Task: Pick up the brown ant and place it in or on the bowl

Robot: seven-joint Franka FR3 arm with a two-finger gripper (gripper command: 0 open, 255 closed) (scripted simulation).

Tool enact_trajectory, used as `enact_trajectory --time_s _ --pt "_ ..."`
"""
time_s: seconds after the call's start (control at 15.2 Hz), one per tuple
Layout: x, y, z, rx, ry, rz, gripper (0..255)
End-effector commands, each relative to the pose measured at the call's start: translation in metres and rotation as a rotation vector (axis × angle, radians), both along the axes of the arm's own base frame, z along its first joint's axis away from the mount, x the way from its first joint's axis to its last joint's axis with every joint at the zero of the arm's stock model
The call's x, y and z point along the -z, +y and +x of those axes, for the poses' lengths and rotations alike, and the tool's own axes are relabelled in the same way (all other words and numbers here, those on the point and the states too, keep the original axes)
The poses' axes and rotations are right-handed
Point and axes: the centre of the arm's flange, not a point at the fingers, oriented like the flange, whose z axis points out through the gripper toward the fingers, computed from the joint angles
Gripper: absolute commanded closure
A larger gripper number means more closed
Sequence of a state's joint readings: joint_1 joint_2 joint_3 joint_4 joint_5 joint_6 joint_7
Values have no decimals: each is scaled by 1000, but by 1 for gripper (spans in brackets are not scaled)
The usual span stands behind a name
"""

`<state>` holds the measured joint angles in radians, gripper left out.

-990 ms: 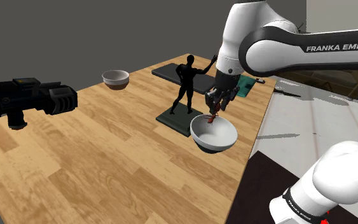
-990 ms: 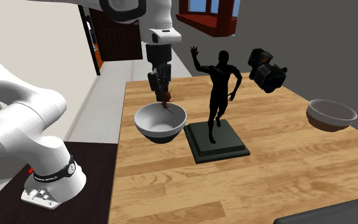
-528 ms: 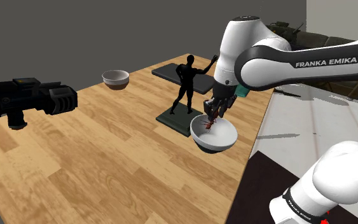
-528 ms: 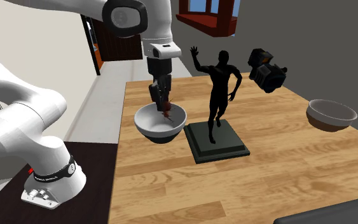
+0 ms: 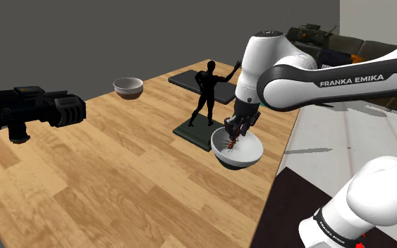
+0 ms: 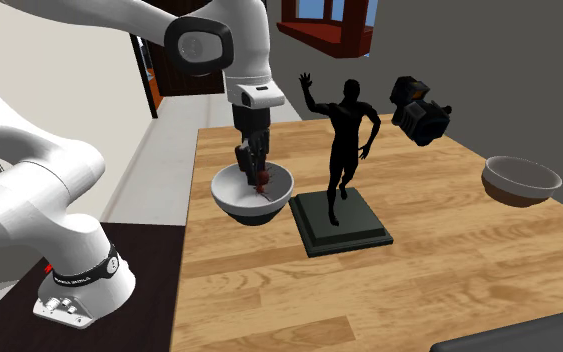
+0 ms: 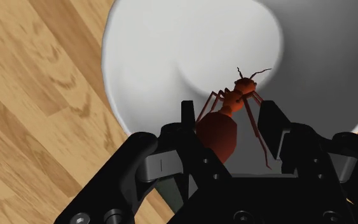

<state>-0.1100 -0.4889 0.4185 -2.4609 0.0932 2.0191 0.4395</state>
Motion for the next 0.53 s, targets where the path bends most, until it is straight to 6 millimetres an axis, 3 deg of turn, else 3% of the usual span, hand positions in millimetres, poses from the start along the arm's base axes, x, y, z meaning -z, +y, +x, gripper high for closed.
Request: enact_trajectory --time_s 0.0,0.2,0.26,0.46 --pt "0 0 0 0 0 0 255" --pt "0 0 0 0 0 0 255" --pt "0 0 0 0 0 0 0" --pt "0 0 0 0 0 0 0"
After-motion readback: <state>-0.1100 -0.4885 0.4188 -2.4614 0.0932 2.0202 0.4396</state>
